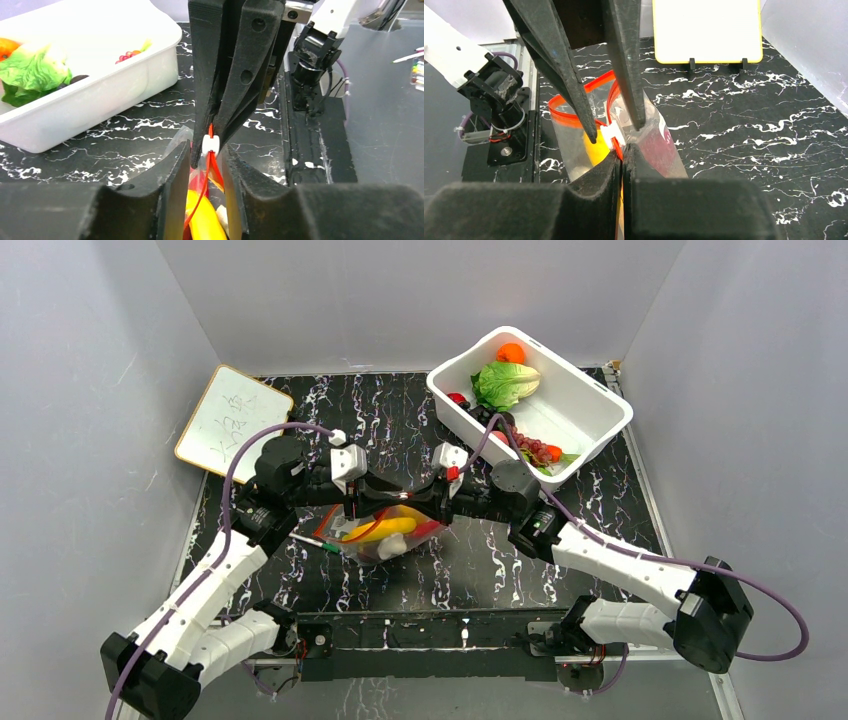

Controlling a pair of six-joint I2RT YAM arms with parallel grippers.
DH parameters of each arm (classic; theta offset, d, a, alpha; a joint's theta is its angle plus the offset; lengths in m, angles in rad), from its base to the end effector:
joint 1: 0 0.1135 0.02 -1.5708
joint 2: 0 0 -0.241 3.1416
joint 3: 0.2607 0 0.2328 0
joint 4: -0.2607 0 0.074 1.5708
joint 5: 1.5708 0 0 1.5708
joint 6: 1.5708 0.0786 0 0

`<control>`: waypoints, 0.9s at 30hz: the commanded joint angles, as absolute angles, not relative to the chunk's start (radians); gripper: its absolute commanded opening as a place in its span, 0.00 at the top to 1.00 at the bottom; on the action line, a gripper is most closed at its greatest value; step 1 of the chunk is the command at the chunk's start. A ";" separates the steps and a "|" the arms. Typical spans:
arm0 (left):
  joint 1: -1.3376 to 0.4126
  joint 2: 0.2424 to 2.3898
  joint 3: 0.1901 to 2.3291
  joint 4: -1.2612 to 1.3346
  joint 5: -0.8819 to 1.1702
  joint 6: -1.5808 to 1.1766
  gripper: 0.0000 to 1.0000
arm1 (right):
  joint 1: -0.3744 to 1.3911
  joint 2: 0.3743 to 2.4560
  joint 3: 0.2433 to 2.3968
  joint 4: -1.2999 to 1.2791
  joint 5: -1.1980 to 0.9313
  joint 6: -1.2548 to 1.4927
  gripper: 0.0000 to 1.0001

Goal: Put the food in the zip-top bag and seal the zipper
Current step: Zip the zipper food storage bag at the center of the board.

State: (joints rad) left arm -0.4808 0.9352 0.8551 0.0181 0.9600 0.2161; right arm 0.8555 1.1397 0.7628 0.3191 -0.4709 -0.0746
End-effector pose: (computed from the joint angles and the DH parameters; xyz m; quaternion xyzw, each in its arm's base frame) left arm 0.1695 -0.1611 0.3419 0.5179 0.4995 -0.4137 0.5577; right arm 0.1661 0.2456 0.2971 -0.4603 0.5603 0.4109 0.5526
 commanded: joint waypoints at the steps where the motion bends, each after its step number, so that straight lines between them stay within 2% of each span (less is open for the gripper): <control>1: -0.483 0.945 0.890 0.030 0.930 0.211 0.66 | 0.854 1.144 0.782 0.428 -0.479 -0.021 1.00; 4: -0.483 0.955 0.896 0.025 0.940 0.219 0.59 | 0.854 1.156 0.786 0.442 -0.465 0.007 1.00; 8: -0.484 0.959 0.895 0.022 0.935 0.233 0.60 | 0.854 1.164 0.797 0.434 -0.453 0.018 1.00; 9: -0.483 0.958 0.895 0.023 0.934 0.234 0.63 | 0.854 1.166 0.798 0.433 -0.454 0.020 1.00; 14: -0.484 0.949 0.896 0.021 0.931 0.242 0.98 | 0.854 1.160 0.797 0.414 -0.439 0.013 1.00; 27: -0.483 0.925 0.923 -0.192 0.906 0.363 1.00 | 0.850 1.104 0.725 0.498 -0.404 0.012 1.00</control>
